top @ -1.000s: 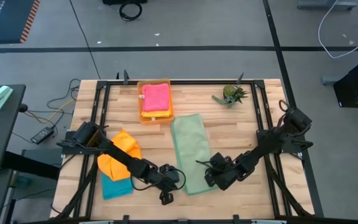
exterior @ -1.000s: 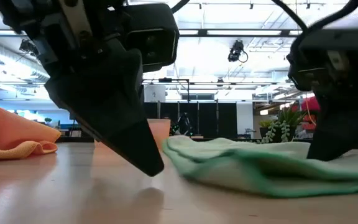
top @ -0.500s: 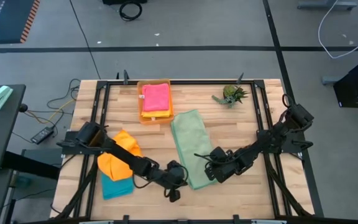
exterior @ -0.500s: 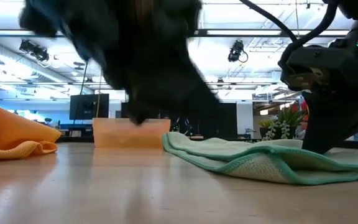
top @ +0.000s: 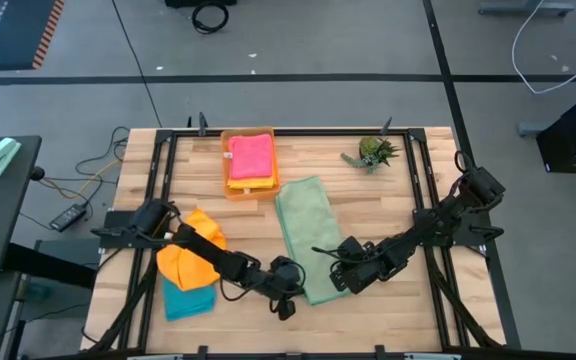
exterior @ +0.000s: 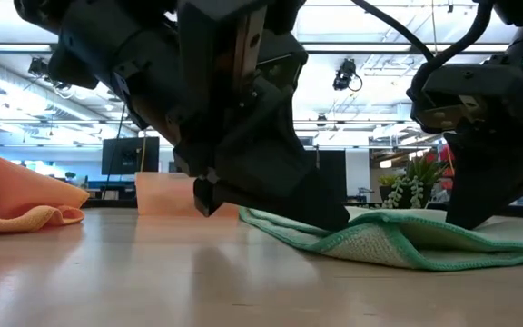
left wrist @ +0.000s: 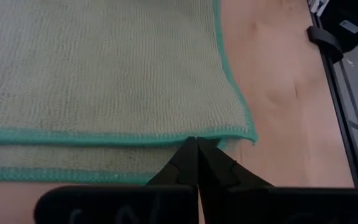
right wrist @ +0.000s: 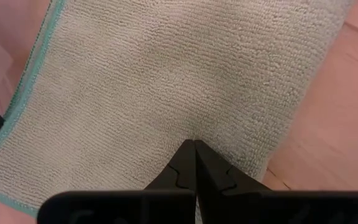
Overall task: Fold microfiber towels
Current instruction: Fold the green microfiber cloth
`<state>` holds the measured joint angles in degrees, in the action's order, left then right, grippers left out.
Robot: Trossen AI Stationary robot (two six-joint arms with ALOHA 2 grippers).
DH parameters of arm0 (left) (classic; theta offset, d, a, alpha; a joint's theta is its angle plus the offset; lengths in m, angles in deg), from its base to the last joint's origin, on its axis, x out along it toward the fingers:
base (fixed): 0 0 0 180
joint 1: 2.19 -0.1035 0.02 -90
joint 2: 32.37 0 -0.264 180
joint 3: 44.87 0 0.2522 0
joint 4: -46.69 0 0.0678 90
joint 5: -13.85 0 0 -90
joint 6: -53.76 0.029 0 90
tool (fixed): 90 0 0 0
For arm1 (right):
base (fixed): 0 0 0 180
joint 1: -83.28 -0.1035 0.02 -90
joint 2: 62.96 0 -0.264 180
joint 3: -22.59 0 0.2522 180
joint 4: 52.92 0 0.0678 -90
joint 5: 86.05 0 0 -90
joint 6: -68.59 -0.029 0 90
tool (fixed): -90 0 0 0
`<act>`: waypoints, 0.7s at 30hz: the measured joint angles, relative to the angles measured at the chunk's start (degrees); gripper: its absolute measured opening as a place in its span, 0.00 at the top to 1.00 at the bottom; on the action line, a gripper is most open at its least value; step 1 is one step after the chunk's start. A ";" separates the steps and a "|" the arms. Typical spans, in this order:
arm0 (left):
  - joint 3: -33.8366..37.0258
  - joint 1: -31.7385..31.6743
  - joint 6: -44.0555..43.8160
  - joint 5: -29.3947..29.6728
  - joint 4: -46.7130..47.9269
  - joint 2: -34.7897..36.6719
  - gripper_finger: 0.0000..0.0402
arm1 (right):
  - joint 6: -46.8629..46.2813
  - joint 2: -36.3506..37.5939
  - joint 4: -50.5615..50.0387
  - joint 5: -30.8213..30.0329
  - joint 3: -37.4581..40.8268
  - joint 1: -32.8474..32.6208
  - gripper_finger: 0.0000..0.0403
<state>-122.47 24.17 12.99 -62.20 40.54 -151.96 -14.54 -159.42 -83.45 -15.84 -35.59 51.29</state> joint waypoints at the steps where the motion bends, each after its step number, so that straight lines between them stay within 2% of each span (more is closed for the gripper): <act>1: 0.00 0.26 -0.31 0.01 0.06 0.00 0.99 | 0.00 0.00 -0.08 0.02 -0.02 0.00 1.00; 14: -0.22 1.04 -5.34 -0.59 -0.79 -2.60 0.99 | -0.09 0.04 -0.24 0.17 -0.04 0.00 1.00; 17: -0.22 1.36 -5.40 -3.55 0.13 -2.60 0.99 | -0.20 0.04 -0.26 0.17 -0.04 0.01 1.00; 21: -0.23 1.29 -7.44 -10.86 0.06 -2.59 0.99 | -0.22 0.04 -0.26 0.17 -0.06 0.00 1.00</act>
<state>-122.70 25.47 5.56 -73.05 40.60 -154.54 -14.76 -159.38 -83.72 -15.66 -35.65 51.29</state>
